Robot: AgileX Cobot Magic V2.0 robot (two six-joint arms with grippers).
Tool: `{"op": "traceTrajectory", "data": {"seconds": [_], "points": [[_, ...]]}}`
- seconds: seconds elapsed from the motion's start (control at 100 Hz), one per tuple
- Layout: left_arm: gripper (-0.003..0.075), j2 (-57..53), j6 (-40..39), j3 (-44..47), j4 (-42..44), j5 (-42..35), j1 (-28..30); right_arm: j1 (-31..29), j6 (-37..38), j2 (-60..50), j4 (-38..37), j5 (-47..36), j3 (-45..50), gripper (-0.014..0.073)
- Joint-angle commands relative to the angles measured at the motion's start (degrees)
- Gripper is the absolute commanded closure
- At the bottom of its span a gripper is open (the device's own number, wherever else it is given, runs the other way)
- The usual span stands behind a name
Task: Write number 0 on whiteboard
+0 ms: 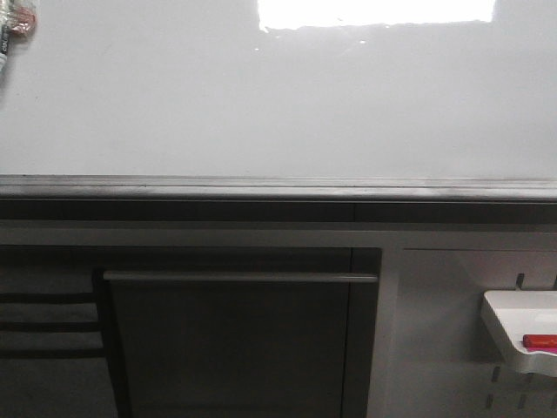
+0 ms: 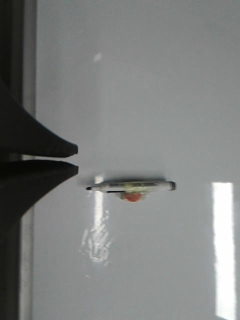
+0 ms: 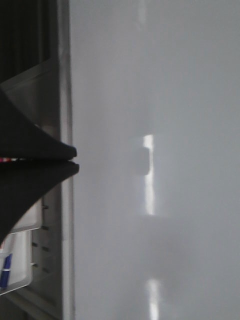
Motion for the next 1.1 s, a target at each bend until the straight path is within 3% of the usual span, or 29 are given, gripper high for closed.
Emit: {"op": "traceTrajectory", "data": {"seconds": [0.0,0.51,0.59,0.78,1.09], "points": [[0.0741,2.51,-0.40,-2.11,0.51,-1.34,-0.41,-0.41,-0.17,4.34,-1.18,-0.54,-2.74,0.0666],[0.0729,5.60,-0.40,-2.11,0.61,-3.32,-0.41,-0.41,-0.17,10.33,-0.72,-1.01,-2.62,0.0636],[0.0667,6.85,-0.40,-2.11,0.61,-5.39,-0.51,-0.41,-0.39,11.77,-0.72,-0.80,-2.62,0.0563],[0.0398,12.00,-0.40,-2.20,0.09,-11.32,-0.51,-0.05,-0.80,14.78,-0.04,-1.07,-2.62,0.0305],[0.0373,30.31,-0.10,-11.95,-0.48,-11.96,-2.02,5.67,-6.31,17.11,6.17,-2.19,-4.32,0.0284]]}}
